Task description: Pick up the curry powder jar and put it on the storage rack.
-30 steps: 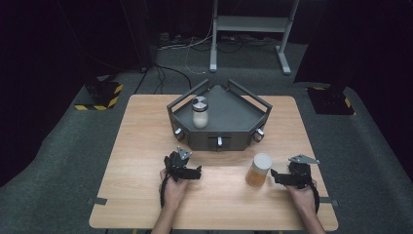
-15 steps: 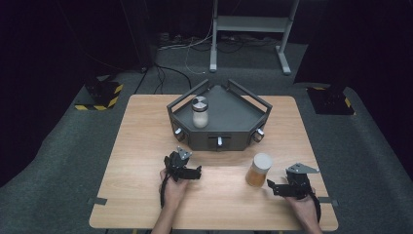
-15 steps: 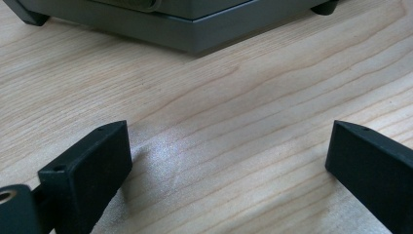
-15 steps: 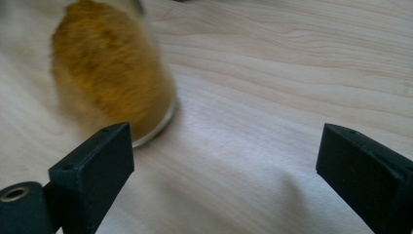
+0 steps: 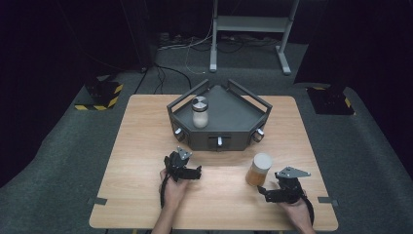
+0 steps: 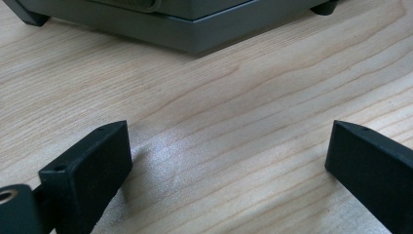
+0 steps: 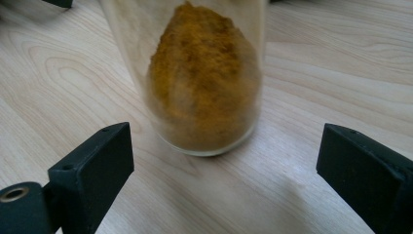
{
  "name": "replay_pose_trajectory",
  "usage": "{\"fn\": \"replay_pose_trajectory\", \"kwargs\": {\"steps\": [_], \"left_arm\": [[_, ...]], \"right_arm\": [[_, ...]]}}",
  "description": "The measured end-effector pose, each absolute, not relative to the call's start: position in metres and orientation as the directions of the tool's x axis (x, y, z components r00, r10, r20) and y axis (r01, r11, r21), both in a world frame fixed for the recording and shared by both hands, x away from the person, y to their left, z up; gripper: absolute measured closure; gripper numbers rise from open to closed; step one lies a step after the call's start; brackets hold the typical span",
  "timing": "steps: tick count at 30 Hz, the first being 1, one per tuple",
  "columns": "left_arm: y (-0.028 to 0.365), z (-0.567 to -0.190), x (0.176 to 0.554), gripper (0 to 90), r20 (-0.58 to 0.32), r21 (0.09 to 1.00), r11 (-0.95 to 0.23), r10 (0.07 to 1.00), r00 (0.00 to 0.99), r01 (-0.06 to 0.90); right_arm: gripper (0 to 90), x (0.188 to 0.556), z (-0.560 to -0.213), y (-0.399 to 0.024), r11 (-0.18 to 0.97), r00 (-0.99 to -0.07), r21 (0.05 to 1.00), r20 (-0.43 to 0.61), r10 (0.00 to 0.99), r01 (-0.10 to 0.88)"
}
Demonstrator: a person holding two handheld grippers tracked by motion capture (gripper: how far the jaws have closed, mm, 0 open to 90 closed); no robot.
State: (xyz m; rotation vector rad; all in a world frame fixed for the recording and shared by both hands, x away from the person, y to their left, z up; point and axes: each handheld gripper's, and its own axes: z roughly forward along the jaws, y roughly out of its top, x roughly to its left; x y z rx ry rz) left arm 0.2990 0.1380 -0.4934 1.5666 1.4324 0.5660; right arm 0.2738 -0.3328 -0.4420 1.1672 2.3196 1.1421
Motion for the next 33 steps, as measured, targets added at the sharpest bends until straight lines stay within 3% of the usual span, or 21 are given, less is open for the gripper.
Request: {"fn": "replay_pose_trajectory", "kwargs": {"steps": [33], "left_arm": [[0.139, -0.493, 0.299, 3.8, -0.233, 0.845, 0.083, 0.946, 0.225, 0.529]], "right_arm": [[16.8, 0.288, -0.425, -0.299, 0.34, -0.635, 0.821, 0.035, 0.772, 0.458]]}}
